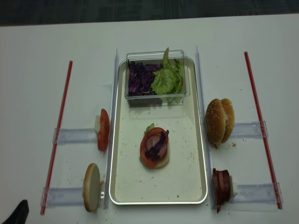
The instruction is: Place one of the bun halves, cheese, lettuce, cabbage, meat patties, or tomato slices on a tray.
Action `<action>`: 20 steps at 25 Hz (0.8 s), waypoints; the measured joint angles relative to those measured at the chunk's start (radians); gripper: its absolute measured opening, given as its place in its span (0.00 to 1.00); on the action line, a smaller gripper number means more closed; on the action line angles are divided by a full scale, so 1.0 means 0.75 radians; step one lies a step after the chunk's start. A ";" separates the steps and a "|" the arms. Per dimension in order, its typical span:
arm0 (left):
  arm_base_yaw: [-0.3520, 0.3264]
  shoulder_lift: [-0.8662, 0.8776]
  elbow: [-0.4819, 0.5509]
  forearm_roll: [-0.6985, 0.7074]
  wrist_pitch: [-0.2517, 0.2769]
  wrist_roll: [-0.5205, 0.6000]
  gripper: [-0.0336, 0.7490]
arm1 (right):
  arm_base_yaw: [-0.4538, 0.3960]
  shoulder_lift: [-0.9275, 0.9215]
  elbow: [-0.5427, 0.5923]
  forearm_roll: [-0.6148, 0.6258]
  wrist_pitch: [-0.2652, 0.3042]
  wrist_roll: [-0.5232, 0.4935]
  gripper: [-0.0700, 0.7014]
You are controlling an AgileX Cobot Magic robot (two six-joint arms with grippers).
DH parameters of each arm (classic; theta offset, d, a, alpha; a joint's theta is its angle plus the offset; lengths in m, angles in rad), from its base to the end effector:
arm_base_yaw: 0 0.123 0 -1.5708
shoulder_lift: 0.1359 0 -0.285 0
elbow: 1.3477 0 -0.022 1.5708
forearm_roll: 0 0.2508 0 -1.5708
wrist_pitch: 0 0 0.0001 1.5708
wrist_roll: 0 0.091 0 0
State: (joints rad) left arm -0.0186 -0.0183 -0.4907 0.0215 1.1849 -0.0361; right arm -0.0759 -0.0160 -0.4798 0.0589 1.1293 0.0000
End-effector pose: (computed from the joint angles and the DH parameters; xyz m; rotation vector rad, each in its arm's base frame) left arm -0.0122 0.0020 0.2649 -0.0217 2.1592 -0.0054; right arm -0.0077 0.0054 0.2663 0.0752 2.1143 0.0261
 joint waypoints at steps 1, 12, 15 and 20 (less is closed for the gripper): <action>0.000 0.000 0.000 0.000 0.000 0.000 0.82 | 0.000 0.000 0.000 0.000 0.000 0.000 0.96; 0.000 0.000 0.000 0.000 0.000 0.000 0.82 | 0.000 0.000 0.000 0.000 0.000 0.000 0.96; 0.000 0.000 0.000 0.000 0.000 0.000 0.82 | 0.000 0.000 0.000 0.000 0.000 0.000 0.96; 0.000 0.000 0.000 0.000 0.000 0.000 0.82 | 0.000 0.000 0.000 0.000 0.000 0.000 0.96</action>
State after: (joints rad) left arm -0.0186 -0.0183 -0.4907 0.0215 1.1849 -0.0361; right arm -0.0759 -0.0160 -0.4798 0.0587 1.1293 0.0000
